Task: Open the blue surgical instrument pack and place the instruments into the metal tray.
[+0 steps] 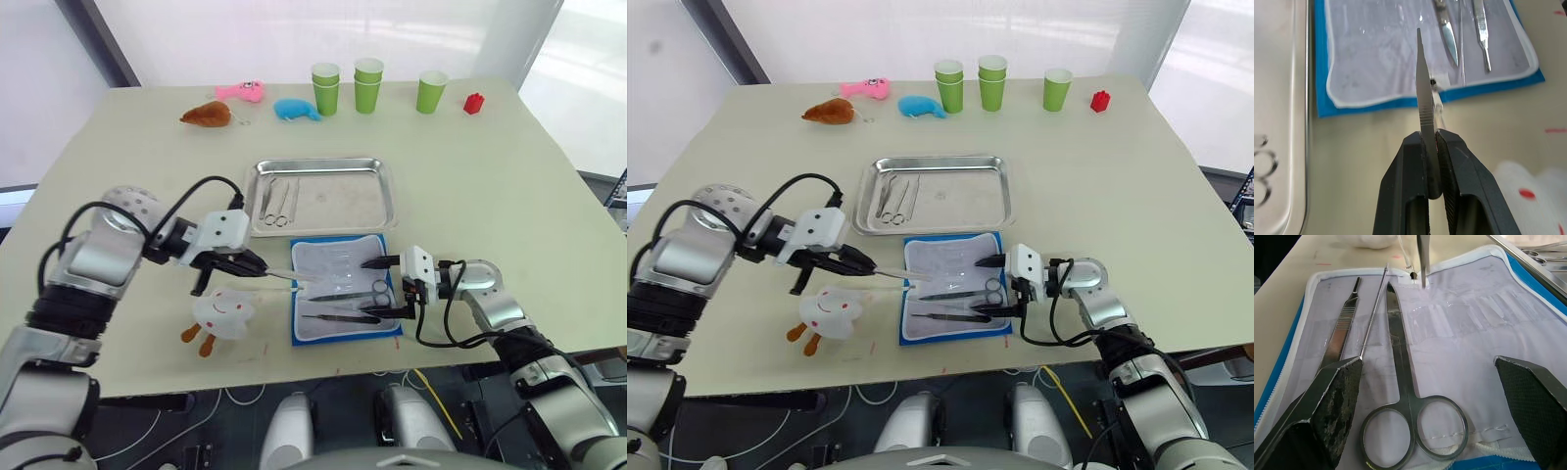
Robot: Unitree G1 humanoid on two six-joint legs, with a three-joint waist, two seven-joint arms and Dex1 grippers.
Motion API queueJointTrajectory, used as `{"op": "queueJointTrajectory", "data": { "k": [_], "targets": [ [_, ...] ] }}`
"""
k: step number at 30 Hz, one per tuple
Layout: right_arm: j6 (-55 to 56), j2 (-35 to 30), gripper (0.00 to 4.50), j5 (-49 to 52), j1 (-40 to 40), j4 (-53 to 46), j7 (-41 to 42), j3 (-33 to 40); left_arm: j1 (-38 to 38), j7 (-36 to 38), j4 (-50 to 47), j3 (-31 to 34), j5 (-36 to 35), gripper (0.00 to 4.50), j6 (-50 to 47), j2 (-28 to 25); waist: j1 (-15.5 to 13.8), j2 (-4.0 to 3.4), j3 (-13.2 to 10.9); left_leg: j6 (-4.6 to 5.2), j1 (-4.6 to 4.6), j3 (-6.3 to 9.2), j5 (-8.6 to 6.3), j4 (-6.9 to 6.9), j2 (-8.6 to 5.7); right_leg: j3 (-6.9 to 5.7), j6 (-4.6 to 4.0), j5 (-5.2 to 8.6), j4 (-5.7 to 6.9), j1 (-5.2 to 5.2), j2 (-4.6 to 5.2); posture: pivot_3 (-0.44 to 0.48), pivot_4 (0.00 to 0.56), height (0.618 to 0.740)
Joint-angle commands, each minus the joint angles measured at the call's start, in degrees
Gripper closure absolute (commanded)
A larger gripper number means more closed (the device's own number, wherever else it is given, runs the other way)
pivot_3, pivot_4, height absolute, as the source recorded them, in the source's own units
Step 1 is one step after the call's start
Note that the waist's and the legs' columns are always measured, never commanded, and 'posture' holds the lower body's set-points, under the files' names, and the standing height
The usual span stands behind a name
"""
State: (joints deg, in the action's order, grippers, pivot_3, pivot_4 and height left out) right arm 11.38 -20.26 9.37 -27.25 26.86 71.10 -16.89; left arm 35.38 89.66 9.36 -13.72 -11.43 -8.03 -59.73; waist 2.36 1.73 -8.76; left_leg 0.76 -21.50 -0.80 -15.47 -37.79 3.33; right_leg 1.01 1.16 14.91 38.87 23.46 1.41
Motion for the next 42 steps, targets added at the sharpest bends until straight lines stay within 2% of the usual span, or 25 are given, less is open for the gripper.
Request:
{"op": "queueJointTrajectory", "data": {
  "k": [1,8,12,20,26,33,42],
  "targets": [
    [-1.44,-0.19,0.00,-3.93,2.03,4.63,-0.45,-2.51,4.24,0.76,-1.20,4.10,-4.75,4.46,-6.14,1.16,-0.03,0.04,0.02,0.00,0.00,0.00,0.00,0.00,0.00,-0.01,0.00,0.00,0.00,0.00,0.00,0.000,0.150,0.740],
    [-1.29,-0.25,0.00,-4.01,1.92,4.76,-0.20,-2.61,6.50,-13.91,-3.92,9.05,-7.30,4.46,-18.33,8.97,0.03,0.04,0.01,0.00,0.00,0.01,0.00,0.00,0.00,0.01,0.01,0.00,0.01,0.00,-0.01,0.000,0.150,0.740],
    [-1.13,-0.31,0.00,-4.15,1.81,4.88,-0.04,-2.70,6.18,-31.35,-8.33,12.50,-6.71,4.46,-27.90,17.42,-0.08,0.07,0.03,0.00,-0.01,0.03,0.00,-0.01,0.00,0.01,0.01,-0.01,0.01,0.00,-0.02,0.000,0.150,0.740],
    [-0.91,-0.49,0.00,-4.25,1.79,4.98,0.00,-2.65,3.99,-54.60,-15.72,14.97,-4.70,4.46,-39.32,30.72,0.03,0.09,0.04,-0.01,-0.01,0.04,0.00,-0.04,-0.01,0.04,0.02,-0.04,0.03,-0.02,0.02,0.000,0.150,0.740],
    [-0.78,-0.32,0.00,-4.35,1.55,5.26,0.00,-2.75,3.43,-68.61,-14.49,16.38,-1.83,4.46,-40.44,39.62,0.00,0.10,0.04,-0.01,-0.01,0.05,0.01,-0.04,-0.02,0.04,0.02,-0.04,0.03,-0.03,0.04,0.000,0.150,0.740],
    [-0.70,0.00,0.00,-4.36,1.43,5.46,-0.08,-2.82,3.76,-80.49,-8.66,17.26,2.42,4.46,-38.03,46.79,0.00,0.12,0.06,-0.02,0.02,0.05,0.01,-0.03,-0.03,0.03,-0.01,-0.06,0.03,-0.05,0.05,0.000,0.150,0.740],
    [-0.66,-0.12,0.00,-4.42,1.66,5.39,-0.23,-2.74,4.92,-86.68,-1.71,16.08,5.72,4.46,-36.41,51.05,0.01,0.13,0.07,-0.03,0.03,0.05,0.01,-0.02,-0.04,0.02,-0.01,-0.07,0.02,-0.06,0.06,0.000,0.150,0.740]
  ]
}}
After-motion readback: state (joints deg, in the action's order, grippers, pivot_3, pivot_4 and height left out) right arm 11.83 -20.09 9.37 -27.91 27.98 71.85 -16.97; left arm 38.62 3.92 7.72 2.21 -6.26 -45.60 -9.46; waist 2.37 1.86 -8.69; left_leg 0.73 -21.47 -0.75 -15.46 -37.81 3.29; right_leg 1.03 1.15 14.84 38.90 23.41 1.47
